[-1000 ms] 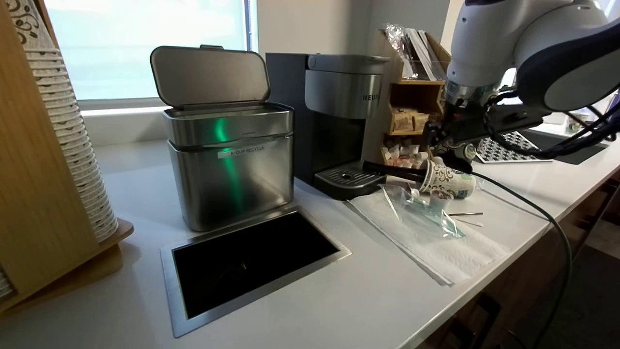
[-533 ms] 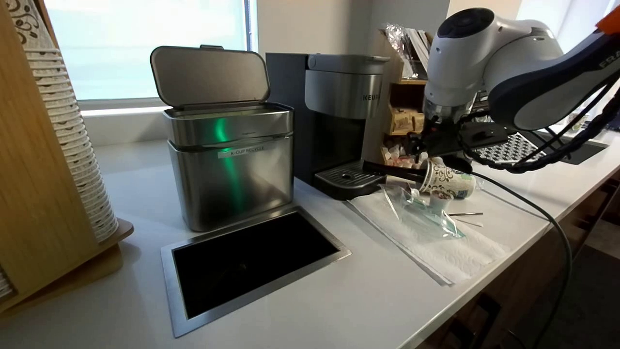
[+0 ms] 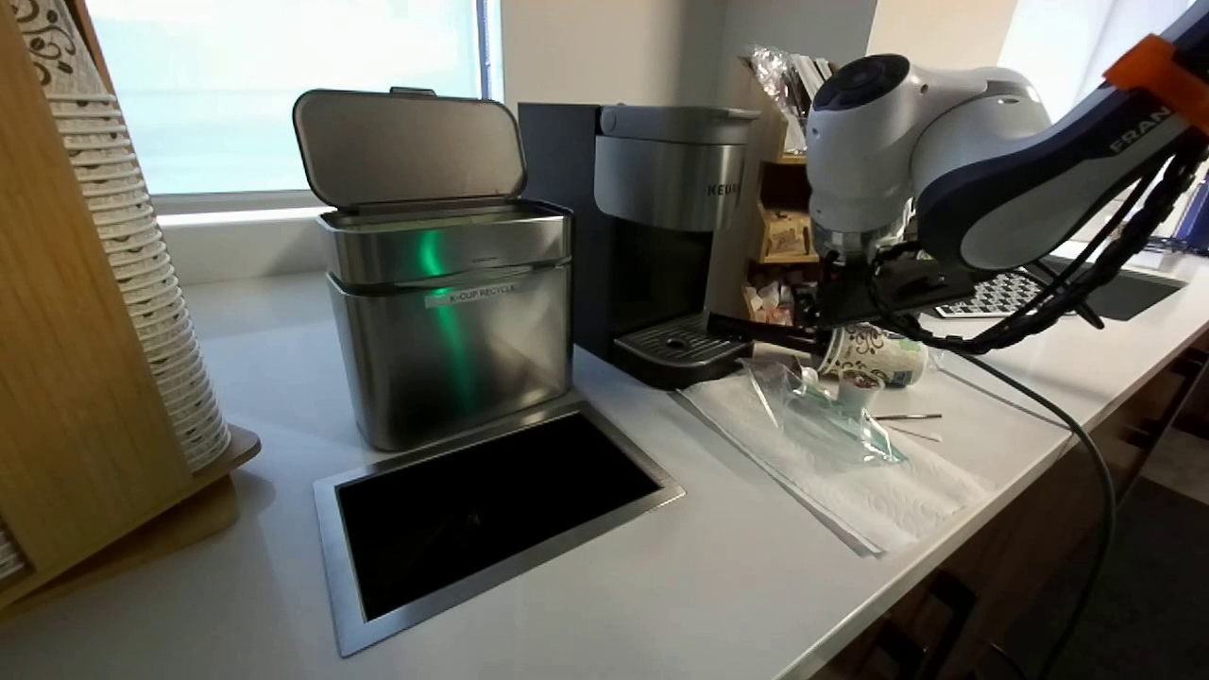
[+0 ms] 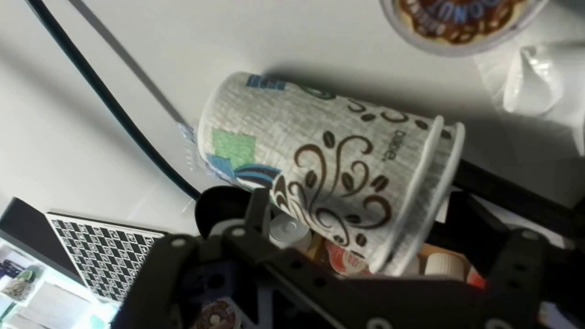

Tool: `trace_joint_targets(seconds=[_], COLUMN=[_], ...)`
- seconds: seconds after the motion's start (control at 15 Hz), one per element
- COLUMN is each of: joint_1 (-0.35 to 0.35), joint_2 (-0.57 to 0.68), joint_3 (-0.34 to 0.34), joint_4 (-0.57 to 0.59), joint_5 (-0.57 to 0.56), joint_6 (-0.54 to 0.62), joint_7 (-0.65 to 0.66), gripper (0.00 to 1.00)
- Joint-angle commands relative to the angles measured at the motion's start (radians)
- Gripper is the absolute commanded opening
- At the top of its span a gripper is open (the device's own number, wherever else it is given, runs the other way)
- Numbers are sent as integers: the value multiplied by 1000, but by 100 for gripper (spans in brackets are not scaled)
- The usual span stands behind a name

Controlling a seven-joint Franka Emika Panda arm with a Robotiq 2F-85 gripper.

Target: Place the stacked coffee cups on the left upright then put the black tongs on top of the wooden stand.

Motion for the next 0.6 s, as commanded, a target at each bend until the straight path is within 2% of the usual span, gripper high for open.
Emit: trace_joint_targets(seconds=[0.0, 0.13, 0.53], joint_1=[29, 34, 50], joint_2=[25, 28, -20], joint_3=[-15, -16, -8], joint_4=[26, 32, 37], joint_5=[59, 65, 54], joint_6=[-89, -114, -201], joint_7=[-12, -9, -30], gripper=[66, 49, 7])
